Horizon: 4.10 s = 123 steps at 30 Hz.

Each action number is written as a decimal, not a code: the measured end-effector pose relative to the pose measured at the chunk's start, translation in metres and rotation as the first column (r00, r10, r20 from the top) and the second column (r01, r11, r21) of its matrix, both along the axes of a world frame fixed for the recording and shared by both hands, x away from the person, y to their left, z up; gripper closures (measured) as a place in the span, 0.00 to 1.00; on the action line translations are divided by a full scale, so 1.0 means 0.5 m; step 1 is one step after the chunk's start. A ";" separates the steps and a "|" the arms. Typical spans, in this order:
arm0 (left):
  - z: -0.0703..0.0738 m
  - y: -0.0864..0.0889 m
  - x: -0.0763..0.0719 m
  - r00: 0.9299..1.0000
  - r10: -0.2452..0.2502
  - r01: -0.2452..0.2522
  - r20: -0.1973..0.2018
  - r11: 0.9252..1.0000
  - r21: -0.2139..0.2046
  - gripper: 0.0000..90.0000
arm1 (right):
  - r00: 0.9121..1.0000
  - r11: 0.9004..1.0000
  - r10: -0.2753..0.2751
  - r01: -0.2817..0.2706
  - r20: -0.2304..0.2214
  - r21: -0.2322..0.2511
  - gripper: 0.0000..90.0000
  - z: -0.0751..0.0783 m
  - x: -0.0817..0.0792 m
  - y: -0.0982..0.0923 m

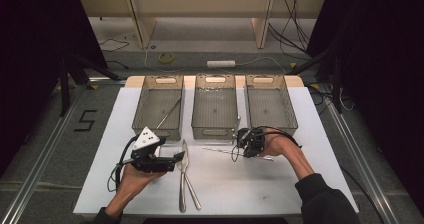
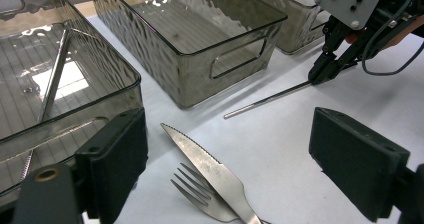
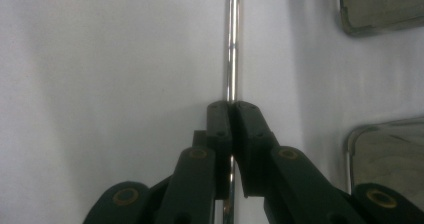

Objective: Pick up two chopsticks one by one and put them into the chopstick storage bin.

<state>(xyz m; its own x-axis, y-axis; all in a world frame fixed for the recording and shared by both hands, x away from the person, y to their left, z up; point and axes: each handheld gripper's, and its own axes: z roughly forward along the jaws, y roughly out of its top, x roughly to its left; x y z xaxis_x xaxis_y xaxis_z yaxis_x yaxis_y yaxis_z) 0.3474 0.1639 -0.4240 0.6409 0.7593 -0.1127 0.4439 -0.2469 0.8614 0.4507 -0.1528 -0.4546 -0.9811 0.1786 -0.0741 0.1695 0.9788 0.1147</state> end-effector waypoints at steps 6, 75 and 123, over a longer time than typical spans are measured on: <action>-0.001 -0.003 0.001 1.000 -0.005 0.005 -0.006 1.000 0.003 0.17 | 0.999 1.000 0.030 -0.030 0.019 0.007 0.96 0.014 -0.010 -0.004; -0.017 -0.182 -0.035 0.815 -0.554 0.575 -0.170 0.738 0.352 0.93 | 0.960 0.954 0.269 -0.276 0.074 0.119 0.93 0.118 -0.189 0.084; 0.029 -0.062 0.066 0.991 -0.123 0.132 -0.055 0.965 0.227 0.95 | 0.811 0.442 -0.584 0.320 -0.001 0.838 0.27 0.078 -0.247 -0.169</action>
<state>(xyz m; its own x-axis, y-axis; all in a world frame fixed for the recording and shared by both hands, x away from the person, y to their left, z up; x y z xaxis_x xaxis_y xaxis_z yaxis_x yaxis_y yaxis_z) 0.3802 0.1331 -0.4096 0.7326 0.6801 0.0271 0.4292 -0.4926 0.7571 0.3273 -0.2373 -0.4154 -0.7028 0.7027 0.1106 0.3948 0.2560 0.8824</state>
